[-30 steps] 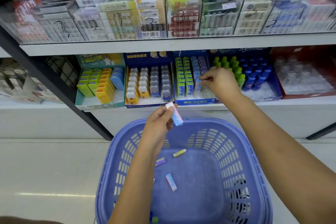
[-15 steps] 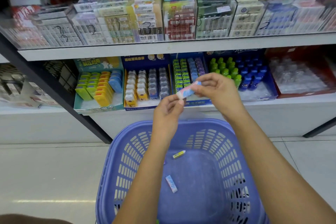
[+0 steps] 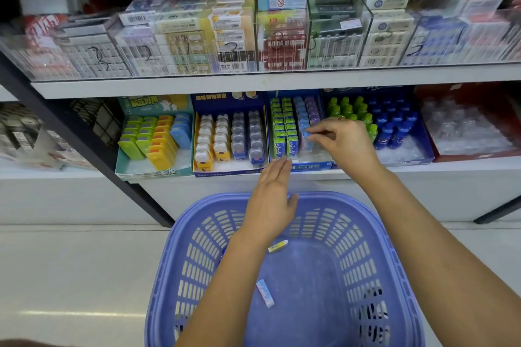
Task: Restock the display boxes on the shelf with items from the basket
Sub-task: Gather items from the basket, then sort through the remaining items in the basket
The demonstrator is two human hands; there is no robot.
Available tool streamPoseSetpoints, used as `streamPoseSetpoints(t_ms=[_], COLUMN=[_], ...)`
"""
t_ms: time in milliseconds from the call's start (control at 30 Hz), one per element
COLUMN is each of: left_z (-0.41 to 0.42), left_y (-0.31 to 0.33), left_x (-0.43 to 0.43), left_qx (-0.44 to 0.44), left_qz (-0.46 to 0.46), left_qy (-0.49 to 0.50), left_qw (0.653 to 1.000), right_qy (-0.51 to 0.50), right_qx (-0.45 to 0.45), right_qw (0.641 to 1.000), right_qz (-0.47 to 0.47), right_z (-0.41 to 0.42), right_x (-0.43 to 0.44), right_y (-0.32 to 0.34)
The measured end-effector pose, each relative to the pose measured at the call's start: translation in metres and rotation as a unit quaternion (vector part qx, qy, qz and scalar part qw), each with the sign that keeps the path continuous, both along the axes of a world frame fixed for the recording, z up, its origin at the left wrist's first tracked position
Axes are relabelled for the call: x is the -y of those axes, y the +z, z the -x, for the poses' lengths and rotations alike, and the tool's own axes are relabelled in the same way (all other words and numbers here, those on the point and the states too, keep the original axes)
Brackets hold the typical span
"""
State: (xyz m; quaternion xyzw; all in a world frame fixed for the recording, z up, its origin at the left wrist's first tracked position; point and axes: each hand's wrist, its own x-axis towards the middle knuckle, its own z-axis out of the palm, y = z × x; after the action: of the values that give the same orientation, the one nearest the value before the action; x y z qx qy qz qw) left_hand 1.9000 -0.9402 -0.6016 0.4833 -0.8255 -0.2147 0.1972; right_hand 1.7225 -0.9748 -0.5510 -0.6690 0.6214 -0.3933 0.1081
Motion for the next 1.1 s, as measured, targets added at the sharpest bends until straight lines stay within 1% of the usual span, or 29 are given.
streamPoseSetpoints(t_ms=[167, 233, 300, 367, 400, 467, 533, 567, 600, 633, 700, 767, 833, 867, 933, 1000, 1100], left_z=[-0.001, -0.003, -0.004, -0.008, -0.011, -0.021, -0.035, -0.043, -0.051, -0.058, -0.071, -0.083, -0.096, -0.101, -0.108, -0.11, -0.112], left_y=[0.0, -0.001, -0.002, 0.001, 0.004, 0.008, 0.006, 0.001, -0.007, -0.018, -0.049, -0.085, -0.121, -0.137, -0.161, -0.177, -0.196], left_x=[0.002, 0.004, 0.005, 0.008, 0.008, 0.008, 0.006, 0.006, 0.006, 0.006, 0.004, -0.005, -0.02, -0.029, -0.043, -0.053, -0.058], left_qx=[-0.004, -0.002, -0.001, -0.016, -0.039, -0.12, -0.194, -0.202, -0.185, -0.15, -0.049, 0.055, 0.155, 0.186, 0.208, 0.206, 0.228], left_qz=[0.0, -0.001, -0.017, -0.048, -0.061, -0.072, -0.077, -0.082, -0.094, -0.116, -0.179, -0.251, -0.308, -0.329, -0.365, -0.399, -0.386], left_qy=[-0.005, -0.011, -0.02, -0.034, -0.035, -0.001, 0.061, 0.087, 0.109, 0.126, 0.15, 0.16, 0.146, 0.132, 0.109, 0.11, 0.102], left_qw=[1.0, 1.0, 1.0, 0.998, 0.997, 0.99, 0.976, 0.972, 0.972, 0.974, 0.971, 0.953, 0.927, 0.917, 0.901, 0.887, 0.888], right_qy=[0.018, 0.013, 0.006, -0.001, -0.001, 0.001, 0.011, 0.026, 0.047, 0.071, 0.124, 0.157, 0.166, 0.164, 0.165, 0.184, 0.212], right_qx=[-0.036, -0.033, -0.023, -0.033, -0.044, -0.058, -0.028, -0.001, 0.013, 0.008, -0.037, -0.074, -0.099, -0.107, -0.121, -0.133, -0.126], right_qw=[0.999, 0.999, 1.0, 0.999, 0.998, 0.997, 0.999, 0.999, 0.998, 0.994, 0.969, 0.931, 0.901, 0.89, 0.873, 0.863, 0.858], right_qz=[-0.01, -0.013, -0.02, -0.037, -0.045, -0.043, -0.024, -0.026, -0.045, -0.085, -0.211, -0.322, -0.388, -0.412, -0.443, -0.452, -0.45], right_z=[0.0, -0.001, -0.002, -0.003, -0.002, -0.005, -0.016, -0.026, -0.037, -0.049, -0.072, -0.088, -0.096, -0.099, -0.104, -0.11, -0.121], right_x=[0.005, 0.005, 0.006, 0.006, 0.005, -0.001, -0.014, -0.022, -0.029, -0.035, -0.046, -0.057, -0.069, -0.074, -0.078, -0.079, -0.076], right_y=[-0.005, -0.009, -0.011, -0.01, -0.009, -0.007, -0.01, -0.015, -0.023, -0.035, -0.067, -0.105, -0.144, -0.161, -0.189, -0.21, -0.237])
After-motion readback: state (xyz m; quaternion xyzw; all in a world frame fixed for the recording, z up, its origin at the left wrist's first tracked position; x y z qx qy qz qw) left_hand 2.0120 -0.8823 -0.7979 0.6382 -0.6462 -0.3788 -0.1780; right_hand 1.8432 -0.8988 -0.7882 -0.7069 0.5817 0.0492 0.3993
